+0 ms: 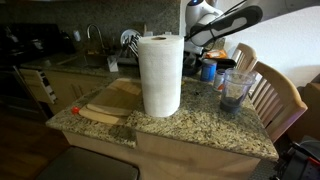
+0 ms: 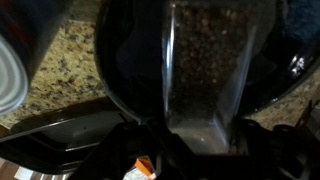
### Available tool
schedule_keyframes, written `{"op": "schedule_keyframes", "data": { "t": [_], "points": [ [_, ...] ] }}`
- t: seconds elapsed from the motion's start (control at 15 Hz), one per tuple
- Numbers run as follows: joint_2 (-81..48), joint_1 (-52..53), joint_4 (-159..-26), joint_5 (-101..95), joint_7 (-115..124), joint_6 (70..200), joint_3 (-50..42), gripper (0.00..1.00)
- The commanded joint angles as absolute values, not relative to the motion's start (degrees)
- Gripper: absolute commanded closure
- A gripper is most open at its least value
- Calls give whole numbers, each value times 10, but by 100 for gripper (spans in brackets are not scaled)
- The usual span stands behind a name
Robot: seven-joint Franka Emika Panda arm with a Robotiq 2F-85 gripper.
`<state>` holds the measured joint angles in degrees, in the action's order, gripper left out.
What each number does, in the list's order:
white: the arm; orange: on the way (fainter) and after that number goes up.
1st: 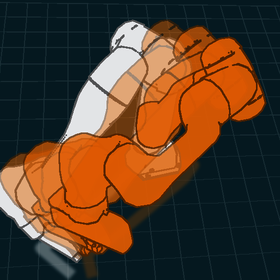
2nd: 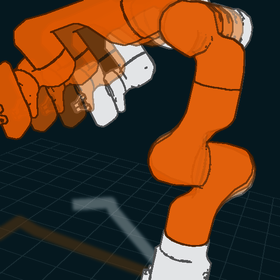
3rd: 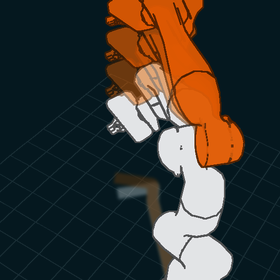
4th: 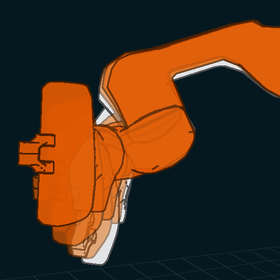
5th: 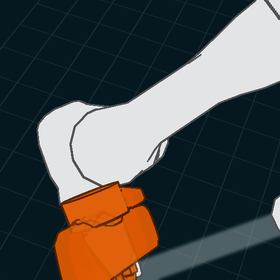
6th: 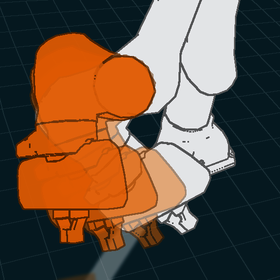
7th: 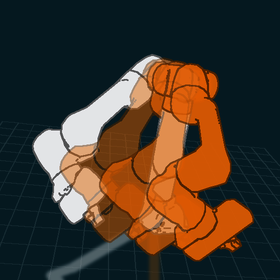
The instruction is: Place the glass jar in the black bowl
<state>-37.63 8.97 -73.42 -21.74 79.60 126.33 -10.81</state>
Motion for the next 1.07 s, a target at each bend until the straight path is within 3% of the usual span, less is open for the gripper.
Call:
{"op": "schedule_keyframes", "data": {
  "t": [0.0, 0.13, 0.47, 1.0],
  "points": [
    [-337, 108, -742, -248, 861, 1295, -141, 69],
    [-318, 114, -737, -265, 917, 1301, -161, 69],
    [-293, 75, -704, -260, 968, 1138, -176, 69],
    [-327, -5, -712, -249, 1091, 1031, -181, 69]
  ]
}}
